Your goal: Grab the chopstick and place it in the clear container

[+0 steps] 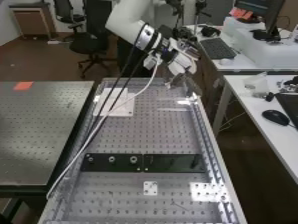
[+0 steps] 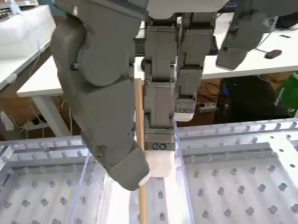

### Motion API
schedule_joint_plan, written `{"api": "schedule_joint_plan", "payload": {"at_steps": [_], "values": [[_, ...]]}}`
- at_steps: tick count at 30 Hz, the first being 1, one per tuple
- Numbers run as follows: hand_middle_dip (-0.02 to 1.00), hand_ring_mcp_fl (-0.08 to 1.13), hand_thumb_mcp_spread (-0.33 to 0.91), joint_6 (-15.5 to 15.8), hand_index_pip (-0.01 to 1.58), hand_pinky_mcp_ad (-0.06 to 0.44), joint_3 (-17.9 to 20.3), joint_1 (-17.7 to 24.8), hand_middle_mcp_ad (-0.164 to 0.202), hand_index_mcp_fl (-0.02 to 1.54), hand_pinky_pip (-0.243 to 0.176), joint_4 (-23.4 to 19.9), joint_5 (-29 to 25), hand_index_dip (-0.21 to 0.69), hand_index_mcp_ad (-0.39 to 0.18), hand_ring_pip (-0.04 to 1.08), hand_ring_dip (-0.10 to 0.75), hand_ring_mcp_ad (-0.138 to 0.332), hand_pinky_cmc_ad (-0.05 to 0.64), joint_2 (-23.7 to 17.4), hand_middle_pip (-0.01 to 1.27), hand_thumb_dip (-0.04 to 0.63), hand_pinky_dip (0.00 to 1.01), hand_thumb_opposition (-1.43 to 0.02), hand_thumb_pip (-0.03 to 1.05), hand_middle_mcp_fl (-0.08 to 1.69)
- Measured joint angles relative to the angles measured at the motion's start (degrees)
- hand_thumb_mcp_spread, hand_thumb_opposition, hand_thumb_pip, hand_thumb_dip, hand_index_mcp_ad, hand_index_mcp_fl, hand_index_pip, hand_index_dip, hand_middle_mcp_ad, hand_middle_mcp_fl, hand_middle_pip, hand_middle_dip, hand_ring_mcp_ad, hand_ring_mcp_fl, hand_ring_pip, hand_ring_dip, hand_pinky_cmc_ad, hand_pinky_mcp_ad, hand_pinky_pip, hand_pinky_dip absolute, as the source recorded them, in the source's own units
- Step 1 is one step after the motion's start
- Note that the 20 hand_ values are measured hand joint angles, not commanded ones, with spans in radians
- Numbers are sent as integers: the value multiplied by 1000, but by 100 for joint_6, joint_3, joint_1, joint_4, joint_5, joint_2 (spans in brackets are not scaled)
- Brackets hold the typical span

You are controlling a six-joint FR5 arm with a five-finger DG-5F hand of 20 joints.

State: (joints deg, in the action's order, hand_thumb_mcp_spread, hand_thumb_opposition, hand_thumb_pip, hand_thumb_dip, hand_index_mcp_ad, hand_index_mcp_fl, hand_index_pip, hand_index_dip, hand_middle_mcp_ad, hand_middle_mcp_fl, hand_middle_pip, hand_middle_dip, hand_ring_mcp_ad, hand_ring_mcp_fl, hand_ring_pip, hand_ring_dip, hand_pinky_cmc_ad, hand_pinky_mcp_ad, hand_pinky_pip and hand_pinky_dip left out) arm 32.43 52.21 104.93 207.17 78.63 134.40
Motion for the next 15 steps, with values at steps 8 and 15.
{"api": "schedule_joint_plan", "payload": {"at_steps": [8, 15], "values": [[560, 621, 750, -31, 136, 243, 49, -14, 12, 1443, -26, -26, -16, 443, -180, 117, 422, 31, 295, 16, 204, 281, 159, -1080, 410, 1445], [562, 506, 607, -38, 122, 241, 126, -29, 10, 1353, -26, -52, 94, 445, -168, 110, 422, 38, 298, -3, 241, 284, 159, -1025, 429, 1415]]}}
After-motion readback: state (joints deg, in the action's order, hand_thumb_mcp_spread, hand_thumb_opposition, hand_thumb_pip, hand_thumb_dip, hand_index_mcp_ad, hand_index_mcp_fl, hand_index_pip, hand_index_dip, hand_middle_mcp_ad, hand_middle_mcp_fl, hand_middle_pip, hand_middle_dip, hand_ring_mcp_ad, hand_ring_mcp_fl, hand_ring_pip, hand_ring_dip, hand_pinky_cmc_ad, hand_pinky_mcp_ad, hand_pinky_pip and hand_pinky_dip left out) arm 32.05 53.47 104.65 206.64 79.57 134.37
